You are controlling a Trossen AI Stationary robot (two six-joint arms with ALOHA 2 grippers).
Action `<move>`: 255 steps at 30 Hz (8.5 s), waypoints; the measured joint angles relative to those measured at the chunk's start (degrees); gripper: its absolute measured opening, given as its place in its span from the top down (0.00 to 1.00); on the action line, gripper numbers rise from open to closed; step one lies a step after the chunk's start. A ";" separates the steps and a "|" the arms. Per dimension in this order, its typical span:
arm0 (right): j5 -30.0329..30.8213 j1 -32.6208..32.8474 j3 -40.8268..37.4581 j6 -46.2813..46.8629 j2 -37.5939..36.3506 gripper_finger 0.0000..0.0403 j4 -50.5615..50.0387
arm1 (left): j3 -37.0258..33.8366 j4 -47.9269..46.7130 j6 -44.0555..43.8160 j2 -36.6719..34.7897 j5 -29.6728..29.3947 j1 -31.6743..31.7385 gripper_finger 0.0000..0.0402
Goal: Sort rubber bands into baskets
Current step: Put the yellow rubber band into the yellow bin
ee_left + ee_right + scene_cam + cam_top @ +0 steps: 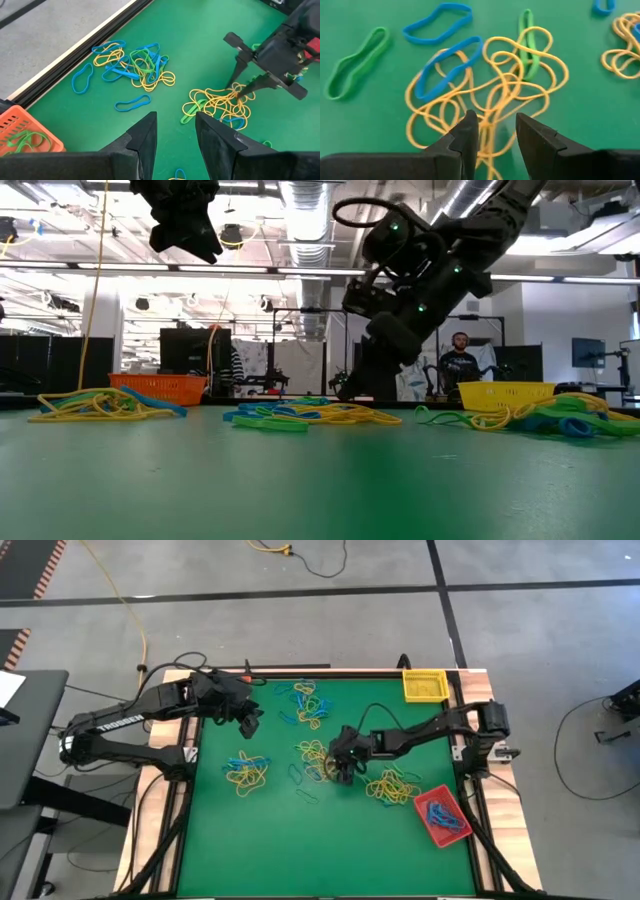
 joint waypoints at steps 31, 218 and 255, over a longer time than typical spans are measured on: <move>-1.55 -0.64 0.24 0.96 1.53 0.75 0.01 | 0.00 0.02 0.00 0.00 0.01 -0.01 0.69; 9.92 1.65 34.27 -4.61 -5.50 0.96 -50.32 | 0.02 0.02 0.02 0.00 0.00 -0.02 0.69; 7.56 6.88 34.47 -3.21 -7.50 0.96 -59.02 | 0.00 0.02 0.02 0.02 0.02 -0.02 0.69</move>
